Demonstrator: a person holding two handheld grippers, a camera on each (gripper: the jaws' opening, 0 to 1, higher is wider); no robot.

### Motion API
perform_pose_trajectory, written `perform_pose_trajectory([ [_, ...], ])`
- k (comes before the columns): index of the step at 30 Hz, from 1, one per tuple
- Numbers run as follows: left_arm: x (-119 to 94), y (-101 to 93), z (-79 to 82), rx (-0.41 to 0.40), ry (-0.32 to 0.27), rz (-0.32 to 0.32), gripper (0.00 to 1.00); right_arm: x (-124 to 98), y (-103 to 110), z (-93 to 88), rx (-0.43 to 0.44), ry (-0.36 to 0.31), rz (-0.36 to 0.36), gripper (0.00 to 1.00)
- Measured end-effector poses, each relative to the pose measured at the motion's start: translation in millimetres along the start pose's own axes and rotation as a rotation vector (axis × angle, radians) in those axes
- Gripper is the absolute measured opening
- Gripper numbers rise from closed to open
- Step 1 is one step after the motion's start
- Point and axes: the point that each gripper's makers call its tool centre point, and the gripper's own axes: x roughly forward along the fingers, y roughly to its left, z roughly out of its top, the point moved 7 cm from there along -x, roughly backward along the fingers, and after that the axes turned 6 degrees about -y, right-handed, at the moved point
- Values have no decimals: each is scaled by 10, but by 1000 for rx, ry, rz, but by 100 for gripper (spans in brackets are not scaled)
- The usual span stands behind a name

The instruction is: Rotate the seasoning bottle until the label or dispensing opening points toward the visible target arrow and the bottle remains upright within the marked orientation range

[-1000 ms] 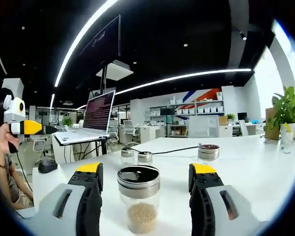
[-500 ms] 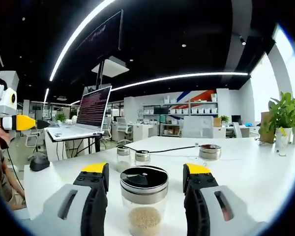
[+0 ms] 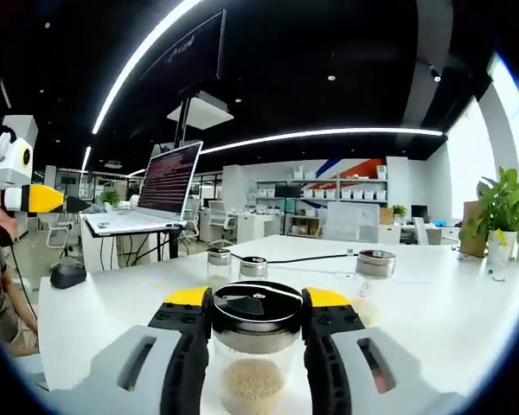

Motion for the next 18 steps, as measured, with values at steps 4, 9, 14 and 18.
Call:
perform_pose_trajectory([
  [4, -2, -5, 6, -14, -5, -7, 85, 7, -14, -11, -3, -9, 20, 40],
  [9, -1, -24, 9, -7, -3, -10, 85, 4, -9, -8, 13, -15, 27, 40],
  [14, -7, -30, 11, -12, -4, -16, 85, -2, -6, -11, 17, -26, 26, 40],
  [18, -17, -22, 20, -12, -7, -12, 85, -4, -5, -10, 22, -26, 32, 40],
])
